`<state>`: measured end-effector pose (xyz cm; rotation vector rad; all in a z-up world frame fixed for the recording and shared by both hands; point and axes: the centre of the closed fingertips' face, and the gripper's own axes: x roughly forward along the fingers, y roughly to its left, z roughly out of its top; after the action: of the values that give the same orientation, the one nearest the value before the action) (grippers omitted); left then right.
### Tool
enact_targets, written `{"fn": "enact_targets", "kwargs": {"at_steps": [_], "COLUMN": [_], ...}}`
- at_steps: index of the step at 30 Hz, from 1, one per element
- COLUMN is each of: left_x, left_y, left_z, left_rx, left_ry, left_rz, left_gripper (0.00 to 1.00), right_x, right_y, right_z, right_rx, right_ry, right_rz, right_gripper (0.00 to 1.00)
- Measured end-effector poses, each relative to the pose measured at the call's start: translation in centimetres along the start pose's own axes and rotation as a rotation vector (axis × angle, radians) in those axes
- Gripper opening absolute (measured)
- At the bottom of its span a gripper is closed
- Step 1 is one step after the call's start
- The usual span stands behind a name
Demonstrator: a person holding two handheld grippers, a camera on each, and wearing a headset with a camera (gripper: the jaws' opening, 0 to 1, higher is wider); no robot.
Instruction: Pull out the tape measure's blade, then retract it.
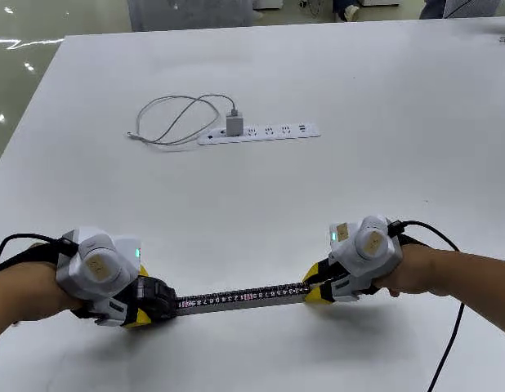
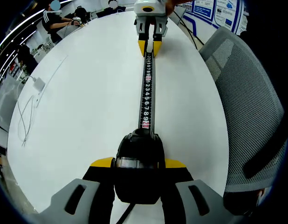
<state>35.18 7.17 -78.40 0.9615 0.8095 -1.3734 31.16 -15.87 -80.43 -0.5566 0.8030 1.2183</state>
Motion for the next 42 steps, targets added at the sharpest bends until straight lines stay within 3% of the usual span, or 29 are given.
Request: {"fn": "enact_targets", "kwargs": {"at_steps": [22,42], "left_x": [-0.1,0.0], "left_y": [-0.1,0.0], "left_z": [0.1,0.1], "left_rx": [0.003,0.0], "left_ry": [0.001,0.009], "left_rz": [0.009,0.003], "left_gripper": [0.33,0.33], "right_x": [-1.1,-1.4], "right_y": [-0.3,-0.3], "right_z": [-1.6,-1.8], "right_rx": [0.005,0.038], "right_ry": [0.022,0.023], "right_rz": [-0.009,-0.007], "right_gripper": [0.09,0.1]}}
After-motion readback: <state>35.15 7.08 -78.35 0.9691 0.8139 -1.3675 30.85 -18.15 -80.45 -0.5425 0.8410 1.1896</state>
